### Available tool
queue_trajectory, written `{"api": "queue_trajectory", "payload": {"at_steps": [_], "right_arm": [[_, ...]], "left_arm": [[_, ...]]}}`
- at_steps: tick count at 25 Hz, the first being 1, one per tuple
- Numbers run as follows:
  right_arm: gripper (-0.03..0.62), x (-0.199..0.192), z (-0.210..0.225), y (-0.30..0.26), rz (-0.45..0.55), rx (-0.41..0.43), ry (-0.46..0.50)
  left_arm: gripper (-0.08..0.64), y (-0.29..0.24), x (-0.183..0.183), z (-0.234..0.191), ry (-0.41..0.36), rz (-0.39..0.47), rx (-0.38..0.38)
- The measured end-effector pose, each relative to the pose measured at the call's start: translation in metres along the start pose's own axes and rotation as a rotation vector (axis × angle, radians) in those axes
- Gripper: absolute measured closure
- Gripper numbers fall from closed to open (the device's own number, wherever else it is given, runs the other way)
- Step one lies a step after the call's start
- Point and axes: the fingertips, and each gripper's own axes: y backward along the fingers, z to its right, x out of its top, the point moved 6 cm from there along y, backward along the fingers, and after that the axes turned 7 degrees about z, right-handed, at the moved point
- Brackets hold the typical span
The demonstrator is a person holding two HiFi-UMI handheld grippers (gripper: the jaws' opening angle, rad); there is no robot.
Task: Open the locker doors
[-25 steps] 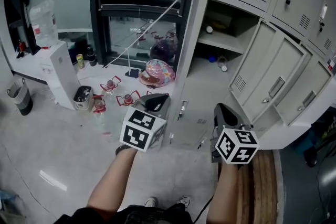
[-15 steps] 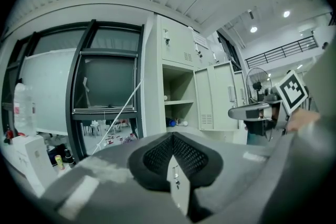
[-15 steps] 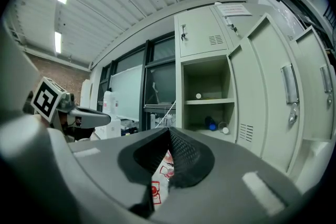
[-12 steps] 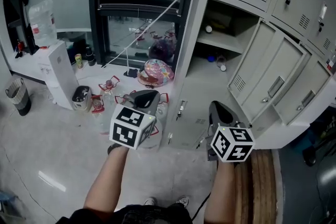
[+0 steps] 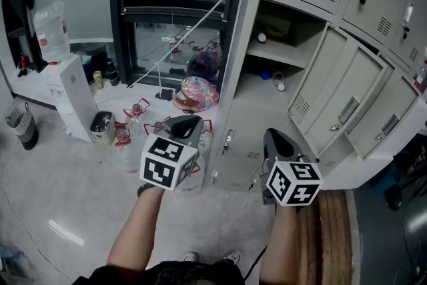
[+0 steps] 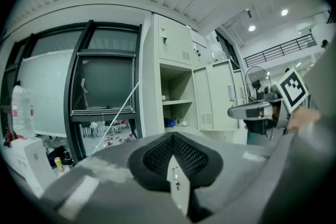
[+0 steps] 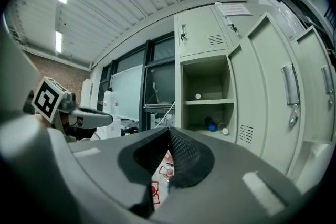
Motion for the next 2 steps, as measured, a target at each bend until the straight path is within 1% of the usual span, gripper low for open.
{"api": "queue_trajectory", "payload": {"at_steps": [2], "right_arm": [[0.592, 0.0003, 0.0005, -0.0017, 0.0, 0.002, -0.001]], "left_arm": [[0.557, -0.0013, -0.0007, -0.0005, 0.004, -0.004, 0.0]]}}
